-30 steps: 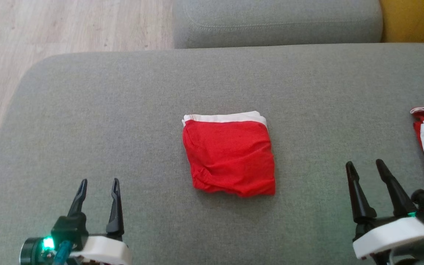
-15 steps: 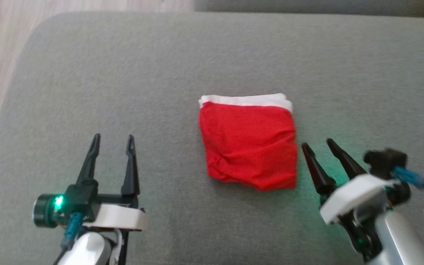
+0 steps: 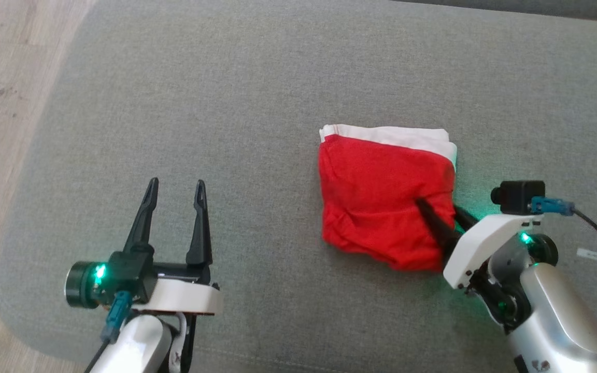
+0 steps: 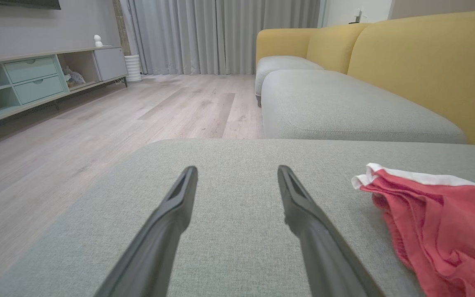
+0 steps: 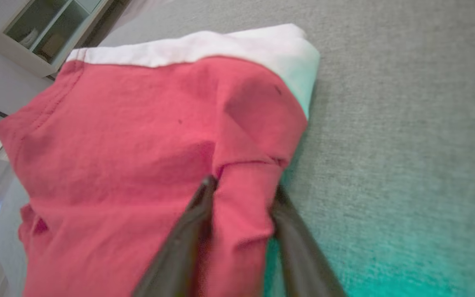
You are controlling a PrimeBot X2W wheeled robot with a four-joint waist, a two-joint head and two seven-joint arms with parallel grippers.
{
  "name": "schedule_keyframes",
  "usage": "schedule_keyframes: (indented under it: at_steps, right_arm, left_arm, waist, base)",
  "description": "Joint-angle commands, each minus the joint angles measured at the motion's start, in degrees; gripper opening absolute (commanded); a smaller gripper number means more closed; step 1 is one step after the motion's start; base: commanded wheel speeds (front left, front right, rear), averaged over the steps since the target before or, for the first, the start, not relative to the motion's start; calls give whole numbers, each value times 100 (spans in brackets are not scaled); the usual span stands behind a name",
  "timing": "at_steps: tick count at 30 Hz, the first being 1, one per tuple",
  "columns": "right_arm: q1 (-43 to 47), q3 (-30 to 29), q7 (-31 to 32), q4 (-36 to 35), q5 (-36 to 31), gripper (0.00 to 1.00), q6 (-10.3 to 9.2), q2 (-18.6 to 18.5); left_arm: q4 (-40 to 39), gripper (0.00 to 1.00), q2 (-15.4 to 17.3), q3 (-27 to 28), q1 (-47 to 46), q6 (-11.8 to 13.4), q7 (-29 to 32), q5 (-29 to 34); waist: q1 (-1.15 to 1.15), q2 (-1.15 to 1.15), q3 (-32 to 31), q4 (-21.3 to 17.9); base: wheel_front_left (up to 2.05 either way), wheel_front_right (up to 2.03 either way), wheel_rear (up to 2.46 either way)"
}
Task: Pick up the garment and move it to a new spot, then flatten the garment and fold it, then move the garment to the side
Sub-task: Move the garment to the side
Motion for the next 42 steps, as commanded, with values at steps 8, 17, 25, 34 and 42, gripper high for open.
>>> schedule_keyframes:
  at_steps: [8, 17, 25, 34, 42]
  right_arm:
    - [103, 371, -228, -572, -532, 0, -10, -445]
    - [578, 312, -78, -1476, -827, 0, -10, -1218]
    - [369, 367, -58, -1516, -672, 0, -10, -1747]
    - [-431, 85, -322, -1088, -824, 0, -10, -2805]
    - [-881, -730, -482, -43, -882, 0, -10, -3690]
  left_arm:
    - [-114, 100, 125, 290, -121, 57, -103, 14]
    - [-242, 100, 288, 355, -42, 122, -35, -1]
    - [-376, 100, 370, 265, -261, 99, 134, 96]
    - [-380, 100, 327, 101, -606, 12, 219, 218]
    - [-258, 100, 221, 8, -912, -95, 160, 273]
  waist:
    - [0, 0, -88, -467]
    - [0, 0, -67, -1778]
    - [0, 0, 190, -2546]
    - [0, 0, 555, -2568]
    - [0, 0, 858, -2306]
  base:
    - [0, 0, 0]
    - [0, 0, 0]
    - [0, 0, 0]
    - [0, 0, 0]
    - [0, 0, 0]
